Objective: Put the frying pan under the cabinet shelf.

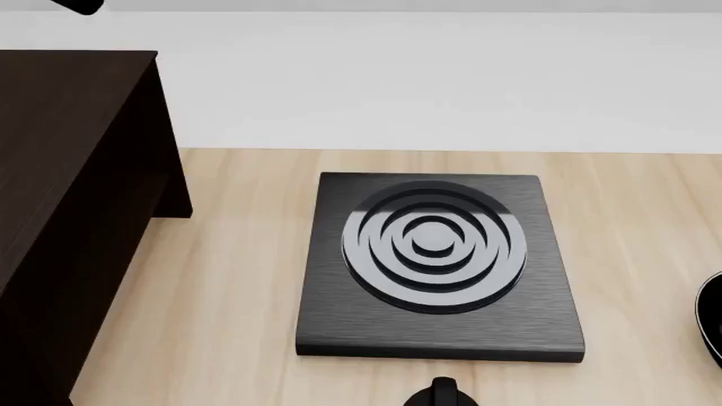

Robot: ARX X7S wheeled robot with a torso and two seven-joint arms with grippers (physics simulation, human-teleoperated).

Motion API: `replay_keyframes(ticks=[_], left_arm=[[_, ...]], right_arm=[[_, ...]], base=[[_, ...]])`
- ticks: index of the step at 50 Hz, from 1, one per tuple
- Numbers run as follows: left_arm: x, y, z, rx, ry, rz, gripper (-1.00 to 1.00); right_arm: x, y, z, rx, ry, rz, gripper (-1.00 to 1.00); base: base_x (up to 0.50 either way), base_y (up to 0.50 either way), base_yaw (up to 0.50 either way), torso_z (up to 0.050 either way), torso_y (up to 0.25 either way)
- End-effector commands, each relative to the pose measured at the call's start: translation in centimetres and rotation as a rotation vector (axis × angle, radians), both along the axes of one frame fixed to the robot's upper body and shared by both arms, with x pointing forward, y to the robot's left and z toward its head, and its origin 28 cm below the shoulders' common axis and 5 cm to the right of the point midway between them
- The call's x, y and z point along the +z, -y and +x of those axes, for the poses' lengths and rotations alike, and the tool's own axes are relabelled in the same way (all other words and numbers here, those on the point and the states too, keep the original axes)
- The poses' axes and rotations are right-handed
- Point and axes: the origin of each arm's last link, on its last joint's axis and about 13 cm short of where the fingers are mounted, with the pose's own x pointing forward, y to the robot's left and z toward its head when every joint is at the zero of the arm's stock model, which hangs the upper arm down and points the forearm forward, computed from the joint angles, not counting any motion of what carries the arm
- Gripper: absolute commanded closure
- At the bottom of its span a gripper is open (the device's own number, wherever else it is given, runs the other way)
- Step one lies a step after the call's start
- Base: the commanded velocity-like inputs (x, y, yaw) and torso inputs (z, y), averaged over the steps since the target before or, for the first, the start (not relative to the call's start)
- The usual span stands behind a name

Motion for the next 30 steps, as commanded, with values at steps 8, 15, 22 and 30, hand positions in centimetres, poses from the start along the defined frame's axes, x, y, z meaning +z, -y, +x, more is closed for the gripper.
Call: replay_keyframes(ticks=[8,15,22,30], left_arm=[[1.2,0.2,-0.6,0.007,0.026,0.010,-1.00],[1.3,0.3,-0.8,0.006,0.033,0.015,-1.00],[1.5,0.3,-0.9,0.011,0.034,0.019,-1.00],[1.6,0.5,-0.9,0.013,0.037,0.026,-1.00]], right_arm=[[-0.5,1.0,1.1,-0.019,-0.023,0.009,-1.00],[-0.5,1.0,1.8,-0.013,-0.031,0.013,-1.00],[-0.7,1.3,2.6,-0.020,-0.043,0.021,-1.00],[-1.0,0.7,3.1,-0.015,-0.068,0.037,-1.00]], base=[[0.00,0.00,0.00,0.000,0.000],[0.00,0.00,0.00,0.000,0.000],[0.00,0.00,0.00,0.000,0.000],[0.00,0.00,0.00,0.000,0.000]])
